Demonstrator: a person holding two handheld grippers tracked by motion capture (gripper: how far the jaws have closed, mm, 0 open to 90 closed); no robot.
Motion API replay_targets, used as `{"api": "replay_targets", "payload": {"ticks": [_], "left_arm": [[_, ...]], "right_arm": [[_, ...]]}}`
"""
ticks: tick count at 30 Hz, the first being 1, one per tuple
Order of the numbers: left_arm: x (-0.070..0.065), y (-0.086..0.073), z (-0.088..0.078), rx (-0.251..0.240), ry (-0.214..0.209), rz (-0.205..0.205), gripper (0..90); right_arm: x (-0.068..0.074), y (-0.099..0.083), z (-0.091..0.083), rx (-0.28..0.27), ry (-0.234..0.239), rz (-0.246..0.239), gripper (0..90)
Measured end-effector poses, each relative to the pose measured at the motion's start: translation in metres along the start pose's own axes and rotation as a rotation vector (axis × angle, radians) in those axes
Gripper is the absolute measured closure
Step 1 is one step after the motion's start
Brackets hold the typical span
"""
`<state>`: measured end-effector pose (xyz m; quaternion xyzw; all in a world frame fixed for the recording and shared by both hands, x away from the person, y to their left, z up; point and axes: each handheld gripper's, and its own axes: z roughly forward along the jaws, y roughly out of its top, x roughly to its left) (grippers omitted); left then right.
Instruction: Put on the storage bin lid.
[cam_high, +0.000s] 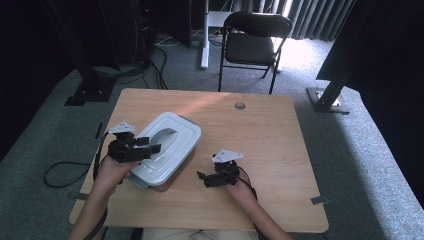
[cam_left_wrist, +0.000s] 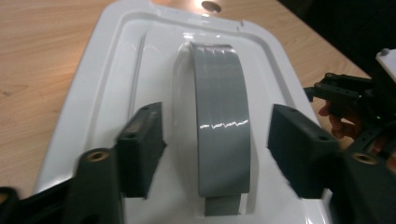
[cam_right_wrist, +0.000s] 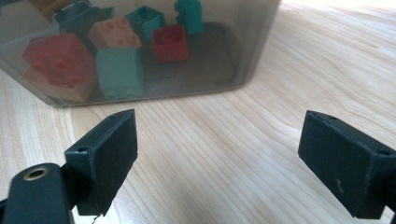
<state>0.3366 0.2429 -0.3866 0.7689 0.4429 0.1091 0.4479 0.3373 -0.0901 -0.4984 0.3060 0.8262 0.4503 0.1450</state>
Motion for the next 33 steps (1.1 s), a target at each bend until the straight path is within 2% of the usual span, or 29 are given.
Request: {"api": "replay_targets", "payload": {"ticks": [7,11,12,14,16,18,20,25,30,32,33], "left_arm": [[0.011,-0.001,-0.020,-0.063,0.023,-0.009,30.5],[0.021,-0.002,-0.030,-0.075,0.031,-0.018,24.2],[0.023,-0.003,-0.033,-0.077,0.033,-0.015,19.0],[0.028,-0.005,-0.037,-0.087,0.029,-0.009,18.5],[0.032,-0.007,-0.040,-0.092,0.055,0.000,16.7],[0.036,-0.009,-0.042,-0.100,0.072,-0.005,7.4],[0.041,-0.011,-0.045,-0.112,0.107,0.001,0.4],[0.054,-0.018,-0.049,-0.172,0.153,0.005,0.4],[0.072,-0.028,-0.042,-0.165,0.237,-0.008,0.5],[0.082,-0.034,-0.039,-0.179,0.251,-0.032,0.5],[0.082,-0.034,-0.039,-0.179,0.251,-0.032,0.5]], "right_arm": [[-0.011,-0.004,-0.010,-0.004,-0.025,0.019,11.5],[-0.016,-0.007,-0.014,-0.001,-0.033,0.025,11.5],[-0.017,-0.008,-0.015,-0.002,-0.036,0.027,11.5],[-0.020,-0.009,-0.017,0.002,-0.040,0.029,11.5],[-0.021,-0.010,-0.019,-0.001,-0.043,0.033,11.5],[-0.022,-0.010,-0.020,-0.001,-0.047,0.033,11.5],[-0.023,-0.010,-0.022,-0.002,-0.048,0.032,11.5],[-0.024,-0.012,-0.024,0.001,-0.048,0.032,11.5],[-0.024,-0.015,-0.023,0.015,-0.051,0.026,11.5],[-0.023,-0.015,-0.024,0.015,-0.046,0.029,11.5],[-0.023,-0.015,-0.024,0.015,-0.046,0.029,11.5]]}}
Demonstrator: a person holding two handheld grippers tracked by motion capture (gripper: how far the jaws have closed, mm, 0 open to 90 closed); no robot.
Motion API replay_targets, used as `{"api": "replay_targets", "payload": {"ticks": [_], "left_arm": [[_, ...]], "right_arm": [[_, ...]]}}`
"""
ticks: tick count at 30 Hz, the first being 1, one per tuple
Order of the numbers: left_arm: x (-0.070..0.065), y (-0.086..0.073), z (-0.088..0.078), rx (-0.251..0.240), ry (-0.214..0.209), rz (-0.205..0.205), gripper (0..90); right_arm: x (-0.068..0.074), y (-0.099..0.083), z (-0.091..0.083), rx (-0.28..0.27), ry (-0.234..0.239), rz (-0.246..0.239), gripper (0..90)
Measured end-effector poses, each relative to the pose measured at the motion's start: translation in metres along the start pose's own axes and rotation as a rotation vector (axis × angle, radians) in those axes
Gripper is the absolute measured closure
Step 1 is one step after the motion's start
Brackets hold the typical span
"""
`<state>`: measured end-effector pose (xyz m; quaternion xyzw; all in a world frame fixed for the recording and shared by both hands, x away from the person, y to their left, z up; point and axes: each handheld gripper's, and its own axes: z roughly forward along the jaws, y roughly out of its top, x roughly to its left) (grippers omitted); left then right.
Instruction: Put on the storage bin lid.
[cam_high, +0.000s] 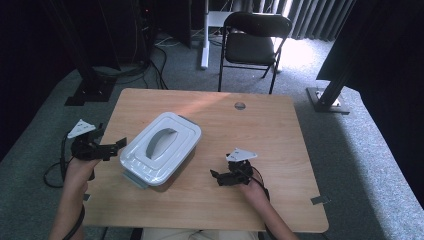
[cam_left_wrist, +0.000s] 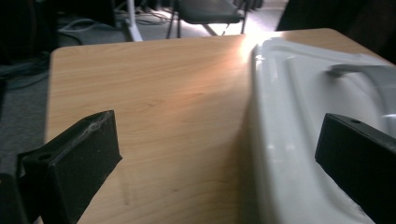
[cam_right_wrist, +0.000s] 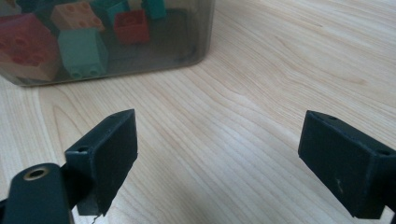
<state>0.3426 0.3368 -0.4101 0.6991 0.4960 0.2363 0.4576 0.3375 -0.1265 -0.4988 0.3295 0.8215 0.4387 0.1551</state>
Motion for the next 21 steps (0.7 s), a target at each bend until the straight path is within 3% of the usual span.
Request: {"api": "replay_targets", "payload": {"ticks": [4,7,9,12,17,21], "left_arm": [[0.019,-0.016,0.012,-0.007,0.019,-0.044,0.5],[0.026,-0.025,0.020,0.001,0.059,-0.039,0.5],[0.031,-0.031,0.024,-0.008,0.065,-0.063,0.5],[0.039,-0.040,0.033,0.000,0.117,-0.070,0.5],[0.044,-0.054,0.053,0.037,0.119,-0.092,0.5],[0.040,-0.060,0.068,0.057,0.100,-0.094,0.5]], "right_arm": [[-0.001,-0.001,-0.001,0.001,-0.001,-0.002,11.5],[-0.003,-0.003,0.000,0.005,0.001,0.003,11.5],[-0.002,-0.004,0.000,0.007,0.000,0.003,11.5],[-0.001,-0.004,0.001,0.011,0.001,0.003,11.5],[-0.002,-0.004,0.001,0.009,0.002,0.008,11.5],[-0.003,-0.005,0.000,0.005,0.004,0.012,11.5]]}}
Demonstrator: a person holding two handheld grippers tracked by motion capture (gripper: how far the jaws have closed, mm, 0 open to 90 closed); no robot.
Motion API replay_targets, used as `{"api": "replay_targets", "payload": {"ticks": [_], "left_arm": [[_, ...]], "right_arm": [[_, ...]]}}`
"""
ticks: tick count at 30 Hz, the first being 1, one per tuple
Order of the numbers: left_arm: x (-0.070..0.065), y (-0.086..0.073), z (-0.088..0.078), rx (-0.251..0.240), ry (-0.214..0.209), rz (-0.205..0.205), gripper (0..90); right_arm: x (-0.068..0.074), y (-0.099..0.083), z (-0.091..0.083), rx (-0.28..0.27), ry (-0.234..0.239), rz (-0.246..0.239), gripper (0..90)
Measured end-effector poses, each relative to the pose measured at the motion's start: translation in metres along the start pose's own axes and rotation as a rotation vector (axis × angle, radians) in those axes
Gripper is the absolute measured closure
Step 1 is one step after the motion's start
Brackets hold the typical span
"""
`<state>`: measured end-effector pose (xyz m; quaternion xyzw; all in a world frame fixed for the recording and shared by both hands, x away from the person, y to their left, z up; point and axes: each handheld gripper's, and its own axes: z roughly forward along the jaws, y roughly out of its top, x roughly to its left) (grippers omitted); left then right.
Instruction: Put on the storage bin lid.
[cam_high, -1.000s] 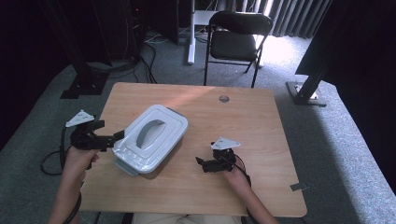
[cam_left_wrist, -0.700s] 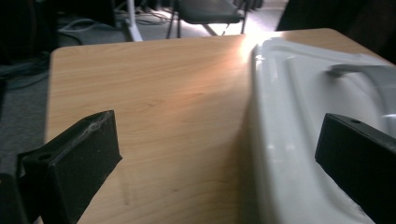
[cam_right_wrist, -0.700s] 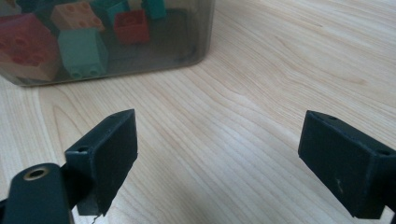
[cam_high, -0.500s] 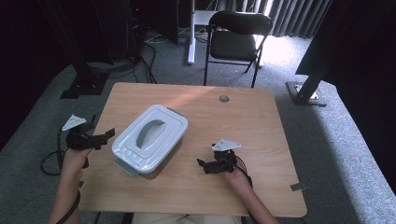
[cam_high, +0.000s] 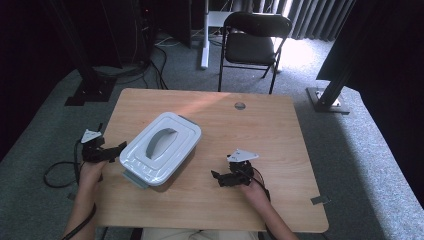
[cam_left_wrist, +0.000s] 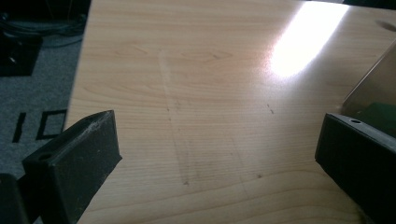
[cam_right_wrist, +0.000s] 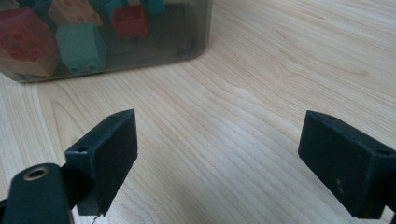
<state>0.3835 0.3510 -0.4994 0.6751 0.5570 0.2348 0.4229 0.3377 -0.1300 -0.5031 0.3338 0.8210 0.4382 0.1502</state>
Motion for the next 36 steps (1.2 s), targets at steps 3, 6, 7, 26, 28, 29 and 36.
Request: {"api": "replay_targets", "payload": {"ticks": [3,6,7,26,28,29,36], "left_arm": [[-0.007,0.000,0.006,0.002,-0.003,0.026,0.5],[-0.014,0.000,0.011,0.003,-0.017,0.035,0.5],[-0.016,0.000,0.012,0.010,-0.018,0.043,0.4],[-0.052,-0.008,0.004,0.024,-0.068,0.105,0.6],[-0.057,-0.008,0.003,0.026,-0.079,0.112,0.6],[-0.061,-0.008,0.003,0.026,-0.091,0.115,0.6],[-0.078,-0.007,0.001,0.059,-0.129,0.152,0.6]], "right_arm": [[0.000,0.000,-0.001,-0.003,-0.001,0.002,11.5],[-0.001,0.000,-0.001,-0.002,-0.003,0.002,11.5],[-0.001,-0.001,-0.001,-0.002,-0.003,0.002,11.5],[-0.005,-0.005,-0.005,-0.005,-0.022,0.025,11.5],[-0.006,-0.005,-0.005,-0.004,-0.024,0.025,11.5],[-0.007,-0.005,-0.005,-0.004,-0.023,0.026,11.5],[-0.007,-0.006,-0.006,-0.003,-0.025,0.031,11.5]]}}
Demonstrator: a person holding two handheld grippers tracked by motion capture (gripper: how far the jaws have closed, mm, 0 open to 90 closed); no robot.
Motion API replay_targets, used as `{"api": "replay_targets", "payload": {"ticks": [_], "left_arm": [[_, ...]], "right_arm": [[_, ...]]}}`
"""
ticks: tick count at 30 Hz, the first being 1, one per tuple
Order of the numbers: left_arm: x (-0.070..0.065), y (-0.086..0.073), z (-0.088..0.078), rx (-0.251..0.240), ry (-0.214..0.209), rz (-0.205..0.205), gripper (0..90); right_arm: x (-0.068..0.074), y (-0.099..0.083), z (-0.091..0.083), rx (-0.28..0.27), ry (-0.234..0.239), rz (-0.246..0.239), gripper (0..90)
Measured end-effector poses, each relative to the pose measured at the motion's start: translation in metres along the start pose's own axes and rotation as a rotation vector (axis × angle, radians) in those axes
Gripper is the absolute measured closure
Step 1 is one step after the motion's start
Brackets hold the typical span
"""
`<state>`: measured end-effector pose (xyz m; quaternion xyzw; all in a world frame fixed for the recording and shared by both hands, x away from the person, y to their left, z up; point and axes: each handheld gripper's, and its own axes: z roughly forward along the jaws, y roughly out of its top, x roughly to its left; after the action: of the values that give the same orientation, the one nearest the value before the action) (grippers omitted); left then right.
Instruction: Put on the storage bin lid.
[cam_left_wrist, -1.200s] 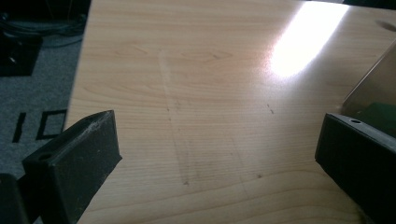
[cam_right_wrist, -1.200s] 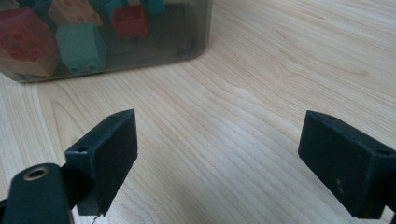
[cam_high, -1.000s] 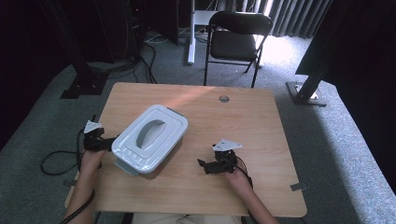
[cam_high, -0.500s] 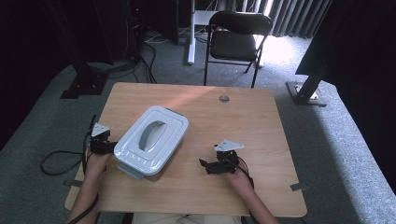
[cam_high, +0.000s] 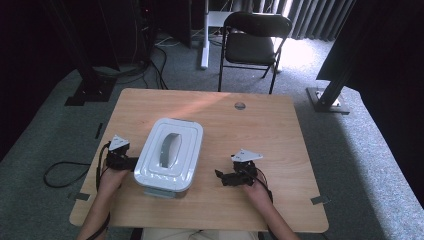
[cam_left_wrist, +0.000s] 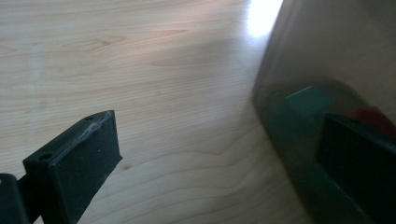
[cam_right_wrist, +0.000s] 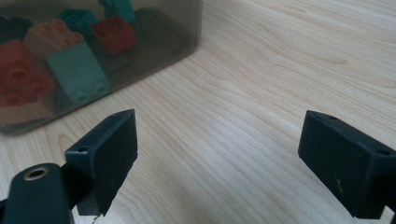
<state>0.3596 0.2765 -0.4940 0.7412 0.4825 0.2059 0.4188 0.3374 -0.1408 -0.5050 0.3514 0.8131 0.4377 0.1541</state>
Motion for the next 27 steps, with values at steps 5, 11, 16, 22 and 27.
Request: {"api": "replay_targets", "payload": {"ticks": [5,11,16,22,27], "left_arm": [[-0.010,0.002,0.003,0.000,0.000,0.019,0.6],[-0.027,0.008,0.011,0.024,-0.019,0.045,0.6],[-0.045,0.012,0.018,0.038,-0.048,0.071,0.6],[-0.066,0.014,0.023,0.062,-0.080,0.117,0.6],[-0.079,0.014,0.024,0.069,-0.093,0.146,0.6]], "right_arm": [[0.000,0.000,0.001,0.000,-0.001,0.003,11.5],[-0.001,0.001,-0.002,-0.006,-0.011,-0.001,11.5],[-0.004,0.000,-0.006,-0.014,-0.019,0.001,11.5],[-0.009,-0.003,-0.013,-0.018,-0.037,0.009,11.5],[-0.011,-0.006,-0.019,-0.016,-0.050,0.008,12.5]]}}
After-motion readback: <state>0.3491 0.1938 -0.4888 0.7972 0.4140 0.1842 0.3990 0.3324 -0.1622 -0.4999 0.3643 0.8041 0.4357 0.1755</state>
